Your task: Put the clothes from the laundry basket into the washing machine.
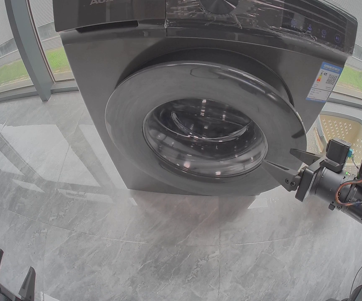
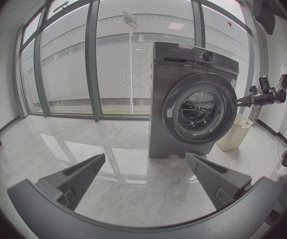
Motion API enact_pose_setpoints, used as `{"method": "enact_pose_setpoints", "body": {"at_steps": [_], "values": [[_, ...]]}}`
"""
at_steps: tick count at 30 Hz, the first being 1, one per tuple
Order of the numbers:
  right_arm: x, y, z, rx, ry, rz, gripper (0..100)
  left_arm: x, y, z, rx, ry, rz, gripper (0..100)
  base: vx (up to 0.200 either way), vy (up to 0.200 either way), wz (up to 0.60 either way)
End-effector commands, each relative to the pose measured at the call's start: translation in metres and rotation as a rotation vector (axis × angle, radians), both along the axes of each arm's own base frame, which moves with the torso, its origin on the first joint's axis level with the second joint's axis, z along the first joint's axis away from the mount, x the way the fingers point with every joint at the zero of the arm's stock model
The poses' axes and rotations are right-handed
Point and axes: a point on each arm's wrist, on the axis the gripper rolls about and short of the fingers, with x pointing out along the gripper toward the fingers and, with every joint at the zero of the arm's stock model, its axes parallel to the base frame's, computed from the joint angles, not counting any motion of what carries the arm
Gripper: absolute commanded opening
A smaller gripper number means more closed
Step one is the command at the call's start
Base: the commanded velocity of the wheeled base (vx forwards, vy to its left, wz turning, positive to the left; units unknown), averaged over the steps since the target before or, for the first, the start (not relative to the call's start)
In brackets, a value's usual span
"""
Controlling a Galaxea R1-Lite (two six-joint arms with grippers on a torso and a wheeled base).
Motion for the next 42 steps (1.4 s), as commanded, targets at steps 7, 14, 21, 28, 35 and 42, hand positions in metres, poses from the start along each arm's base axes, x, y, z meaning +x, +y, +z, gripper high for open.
{"method": "enact_pose_setpoints", "body": {"at_steps": [7, 14, 21, 28, 35, 42], "values": [[0.011, -0.005, 0.002, -0.007, -0.011, -0.058, 100, 0.000, 0.000, -0.005, -0.001, 0.005, 0.000, 100, 0.171, 0.000, 0.00], [0.017, -0.014, 0.010, 0.011, -0.068, -0.148, 100, 0.000, 0.000, -0.005, -0.001, 0.005, 0.000, 100, 0.000, 0.000, 0.00], [0.017, -0.017, 0.008, 0.008, -0.066, -0.161, 100, 0.000, 0.000, -0.005, -0.001, 0.005, 0.000, 100, 0.000, 0.000, 0.00], [0.005, -0.018, -0.003, -0.019, -0.037, -0.133, 100, 0.000, 0.000, -0.005, -0.001, 0.005, 0.000, 100, 0.000, 0.000, 0.00], [-0.036, -0.020, -0.011, -0.038, -0.051, -0.028, 100, 0.000, 0.000, -0.005, -0.002, 0.003, 0.000, 100, 0.000, 0.000, 0.00], [-0.079, -0.042, -0.018, -0.033, -0.105, 0.021, 100, 0.000, 0.000, -0.005, -0.004, 0.005, -0.001, 100, 0.000, 0.000, 0.00]]}}
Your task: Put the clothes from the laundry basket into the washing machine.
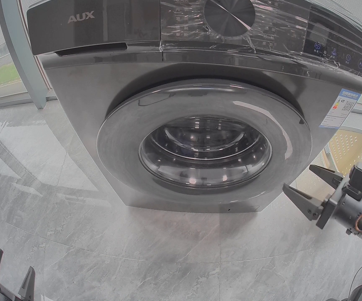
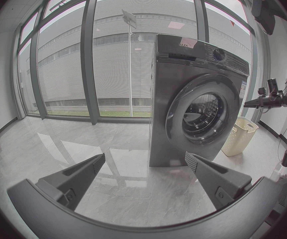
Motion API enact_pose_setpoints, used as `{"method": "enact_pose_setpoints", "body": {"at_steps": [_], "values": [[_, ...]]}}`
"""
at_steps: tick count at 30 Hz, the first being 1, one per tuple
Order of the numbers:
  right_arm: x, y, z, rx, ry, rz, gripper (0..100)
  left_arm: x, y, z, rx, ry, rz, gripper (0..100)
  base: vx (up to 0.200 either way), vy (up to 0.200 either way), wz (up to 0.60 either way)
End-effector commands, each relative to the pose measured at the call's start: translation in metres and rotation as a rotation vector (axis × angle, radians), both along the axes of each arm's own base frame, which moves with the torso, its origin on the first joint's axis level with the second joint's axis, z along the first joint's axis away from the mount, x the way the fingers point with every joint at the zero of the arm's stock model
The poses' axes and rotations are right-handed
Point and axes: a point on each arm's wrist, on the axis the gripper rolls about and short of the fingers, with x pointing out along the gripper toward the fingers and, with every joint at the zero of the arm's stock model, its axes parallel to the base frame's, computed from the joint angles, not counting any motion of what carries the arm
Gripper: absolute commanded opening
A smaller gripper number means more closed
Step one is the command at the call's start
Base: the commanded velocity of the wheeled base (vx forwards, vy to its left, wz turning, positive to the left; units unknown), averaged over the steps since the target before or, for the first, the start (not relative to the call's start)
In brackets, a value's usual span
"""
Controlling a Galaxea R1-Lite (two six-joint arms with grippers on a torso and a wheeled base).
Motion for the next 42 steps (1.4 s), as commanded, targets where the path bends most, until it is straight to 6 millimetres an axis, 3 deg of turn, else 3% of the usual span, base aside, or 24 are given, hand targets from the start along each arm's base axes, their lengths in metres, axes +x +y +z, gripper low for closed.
{"method": "enact_pose_setpoints", "body": {"at_steps": [1, 4, 5, 6, 10, 13, 17, 22, 31, 36, 42], "values": [[-0.034, -0.020, -0.005, 0.002, -0.045, 0.036, 100, 0.000, 0.000, -0.005, -0.002, 0.002, -0.001, 100, 0.000, 0.000, 0.00], [-0.060, -0.048, -0.018, -0.019, -0.096, -0.049, 100, 0.000, 0.000, -0.005, -0.002, 0.004, -0.001, 100, 0.000, 0.000, 0.00], [-0.060, -0.048, -0.018, -0.019, -0.096, -0.049, 100, 0.000, 0.000, -0.005, -0.002, 0.004, -0.001, 100, 0.000, 0.000, 0.00], [-0.077, -0.062, -0.025, -0.007, -0.140, -0.109, 100, 0.000, 0.000, -0.005, -0.002, 0.005, -0.001, 100, 0.000, 0.000, 0.00], [-0.109, -0.083, -0.026, 0.018, -0.216, -0.251, 100, 0.000, 0.000, -0.005, -0.002, 0.005, 0.001, 100, 0.000, 0.000, 0.00], [-0.125, -0.089, -0.033, 0.019, -0.234, -0.308, 100, 0.000, 0.000, -0.005, -0.002, 0.005, -0.003, 100, 0.000, 0.000, 0.00], [-0.155, -0.096, -0.060, -0.006, -0.199, -0.394, 100, 0.000, 0.000, -0.005, -0.002, 0.005, -0.001, 100, 0.000, 0.000, 0.00], [-0.159, -0.096, -0.079, -0.016, -0.155, -0.417, 100, 0.000, 0.000, -0.005, -0.002, 0.007, -0.003, 100, 0.000, 0.000, 0.00], [-0.161, -0.097, -0.081, -0.027, -0.157, -0.585, 100, 0.000, 0.000, -0.005, -0.008, 0.006, -0.001, 100, 0.000, 0.000, 0.00], [-0.167, -0.094, -0.097, -0.065, -0.095, -0.549, 100, 0.000, 0.000, -0.005, -0.008, 0.007, -0.001, 100, 0.000, 0.000, 0.00], [-0.166, -0.094, -0.098, -0.061, -0.086, -0.553, 100, 0.000, 0.000, -0.005, -0.023, 0.006, 0.000, 100, 0.000, 0.000, 0.00]]}}
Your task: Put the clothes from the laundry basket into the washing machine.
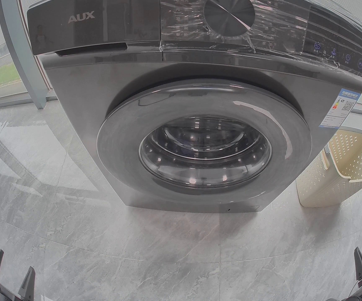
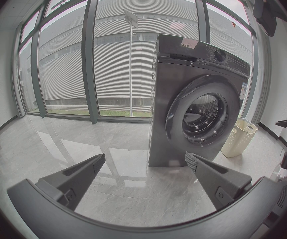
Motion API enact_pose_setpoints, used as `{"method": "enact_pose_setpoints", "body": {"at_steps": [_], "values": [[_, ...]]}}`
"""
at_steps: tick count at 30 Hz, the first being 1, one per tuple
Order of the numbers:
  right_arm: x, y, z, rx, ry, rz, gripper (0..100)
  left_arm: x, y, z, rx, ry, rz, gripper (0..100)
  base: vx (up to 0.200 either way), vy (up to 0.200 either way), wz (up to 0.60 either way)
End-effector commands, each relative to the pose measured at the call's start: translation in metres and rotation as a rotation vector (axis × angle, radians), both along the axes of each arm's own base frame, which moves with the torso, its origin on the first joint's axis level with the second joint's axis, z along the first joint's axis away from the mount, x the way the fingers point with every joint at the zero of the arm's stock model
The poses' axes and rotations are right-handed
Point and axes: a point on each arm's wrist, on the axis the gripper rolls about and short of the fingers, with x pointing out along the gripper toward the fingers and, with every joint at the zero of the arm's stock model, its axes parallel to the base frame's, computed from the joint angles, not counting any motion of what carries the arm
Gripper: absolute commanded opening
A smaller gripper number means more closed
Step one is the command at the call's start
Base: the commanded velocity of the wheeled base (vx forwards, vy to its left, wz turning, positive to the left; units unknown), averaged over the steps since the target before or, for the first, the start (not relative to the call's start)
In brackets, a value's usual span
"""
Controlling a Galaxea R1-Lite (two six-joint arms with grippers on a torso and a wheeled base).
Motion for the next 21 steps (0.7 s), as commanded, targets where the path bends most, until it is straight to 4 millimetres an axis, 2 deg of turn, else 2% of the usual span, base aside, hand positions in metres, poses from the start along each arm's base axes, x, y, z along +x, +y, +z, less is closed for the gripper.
{"method": "enact_pose_setpoints", "body": {"at_steps": [1, 21], "values": [[-0.0015, 0.0002, -0.0061, 0.002, -0.012, -0.005, 100, 0.0004, 0.0000, -0.0046, -0.005, 0.005, 0.002, 100, 0.000, 0.000, 0.00], [-0.0014, -0.0004, -0.0091, 0.073, 0.016, -0.038, 100, 0.0004, 0.0000, -0.0046, 0.000, 0.005, 0.005, 100, 0.000, 0.000, 0.00]]}}
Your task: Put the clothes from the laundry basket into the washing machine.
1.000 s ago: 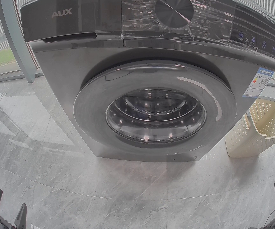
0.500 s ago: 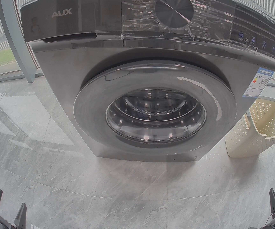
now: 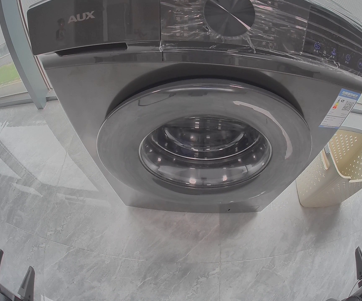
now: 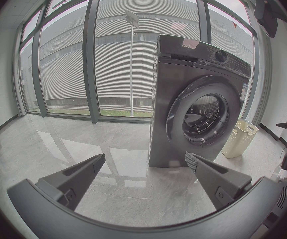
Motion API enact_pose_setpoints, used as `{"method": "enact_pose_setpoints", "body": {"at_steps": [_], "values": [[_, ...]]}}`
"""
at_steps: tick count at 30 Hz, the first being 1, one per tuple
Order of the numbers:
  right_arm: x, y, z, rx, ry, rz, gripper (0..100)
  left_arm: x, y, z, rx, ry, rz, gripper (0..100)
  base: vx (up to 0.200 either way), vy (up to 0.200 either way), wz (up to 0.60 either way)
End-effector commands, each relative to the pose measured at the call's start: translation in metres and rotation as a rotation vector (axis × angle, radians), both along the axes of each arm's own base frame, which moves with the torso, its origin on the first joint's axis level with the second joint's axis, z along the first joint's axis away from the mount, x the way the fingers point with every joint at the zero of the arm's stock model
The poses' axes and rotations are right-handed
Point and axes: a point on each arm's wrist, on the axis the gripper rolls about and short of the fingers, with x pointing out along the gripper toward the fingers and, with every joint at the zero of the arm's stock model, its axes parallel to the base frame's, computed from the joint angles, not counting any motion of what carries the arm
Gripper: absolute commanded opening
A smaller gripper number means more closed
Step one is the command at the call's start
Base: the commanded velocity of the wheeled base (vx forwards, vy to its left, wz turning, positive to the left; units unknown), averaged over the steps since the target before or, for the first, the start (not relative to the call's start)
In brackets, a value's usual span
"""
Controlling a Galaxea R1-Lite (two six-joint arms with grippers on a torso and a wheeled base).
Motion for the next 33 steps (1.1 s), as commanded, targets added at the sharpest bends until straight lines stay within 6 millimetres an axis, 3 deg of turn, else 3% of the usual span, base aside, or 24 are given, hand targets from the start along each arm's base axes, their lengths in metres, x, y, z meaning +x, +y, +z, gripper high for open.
{"method": "enact_pose_setpoints", "body": {"at_steps": [1, 15, 33], "values": [[0.0005, 0.0000, -0.0050, -0.001, 0.006, 0.001, 100, 0.0004, 0.0000, -0.0047, 0.000, 0.006, 0.000, 100, 0.000, 0.000, 0.00], [0.0048, 0.0007, -0.0048, -0.058, 0.072, 0.048, 100, 0.0004, -0.0001, -0.0050, -0.003, 0.004, 0.001, 100, 0.000, 0.000, 0.00], [0.0015, 0.0013, -0.0060, -0.058, 0.032, 0.056, 100, 0.0002, -0.0002, -0.0049, 0.008, -0.001, 0.000, 100, 0.000, 0.000, 0.00]]}}
